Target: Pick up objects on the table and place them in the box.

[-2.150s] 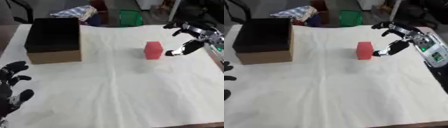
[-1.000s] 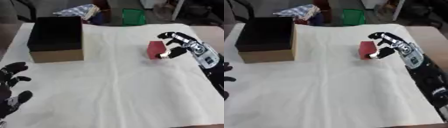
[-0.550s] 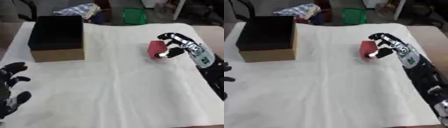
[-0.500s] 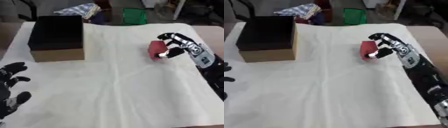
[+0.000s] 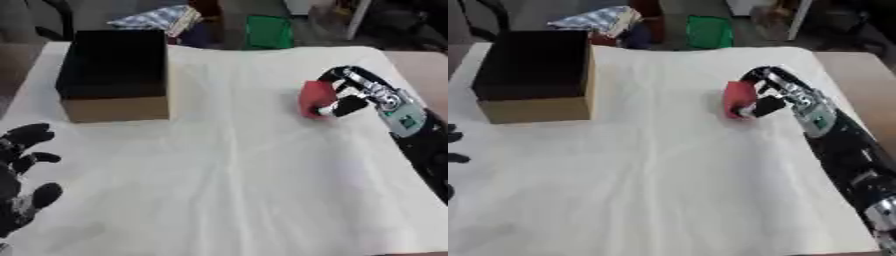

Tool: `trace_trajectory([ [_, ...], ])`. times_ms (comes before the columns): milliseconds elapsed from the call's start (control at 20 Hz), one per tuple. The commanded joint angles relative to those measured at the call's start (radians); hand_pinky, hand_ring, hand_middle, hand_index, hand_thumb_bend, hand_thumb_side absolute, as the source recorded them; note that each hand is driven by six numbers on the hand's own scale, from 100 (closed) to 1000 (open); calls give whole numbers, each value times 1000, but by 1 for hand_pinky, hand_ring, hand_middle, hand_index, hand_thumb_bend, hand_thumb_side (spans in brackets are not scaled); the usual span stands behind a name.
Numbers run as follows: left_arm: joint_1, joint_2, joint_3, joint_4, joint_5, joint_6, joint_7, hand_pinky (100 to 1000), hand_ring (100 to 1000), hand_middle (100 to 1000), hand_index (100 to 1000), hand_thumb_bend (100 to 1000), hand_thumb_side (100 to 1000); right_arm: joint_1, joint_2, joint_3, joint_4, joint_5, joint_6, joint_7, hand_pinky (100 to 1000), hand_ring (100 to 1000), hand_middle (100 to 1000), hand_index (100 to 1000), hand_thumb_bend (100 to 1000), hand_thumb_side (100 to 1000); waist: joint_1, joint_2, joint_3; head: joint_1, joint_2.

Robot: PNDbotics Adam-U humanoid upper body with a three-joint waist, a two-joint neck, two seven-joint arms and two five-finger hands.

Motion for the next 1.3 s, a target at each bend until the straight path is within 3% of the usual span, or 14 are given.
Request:
trace_trajectory([
  [50,-14,12,4,-14,2,-2,0,596,795,745,736,1000,501,-7,-35,-11,-16,11,2,-36,656,769,417,533,465,100,1,-14,-3,4,-12],
  [450,-11,14,6,-14,0,-2,2,596,795,745,736,1000,501,-1,-71,16,-156,-6,-20,-33,647,746,375,504,442,100,0,-18,-17,10,-12],
  [800,-5,15,1,-11,-2,-1,-2,596,795,744,735,1000,500,-81,-59,61,-301,-29,-21,37,653,743,376,504,427,100,-4,-31,-11,6,-11],
  [1000,0,18,-3,-10,-3,-1,-7,596,795,743,734,1000,504,-154,-15,74,-311,-26,-18,63,654,741,380,507,429,100,-8,-43,10,-3,-11],
  [1300,-18,20,-38,-10,-6,0,-40,597,795,744,734,1000,505,-241,63,72,-242,28,-16,65,658,743,392,518,432,100,-26,-54,67,-42,-29],
])
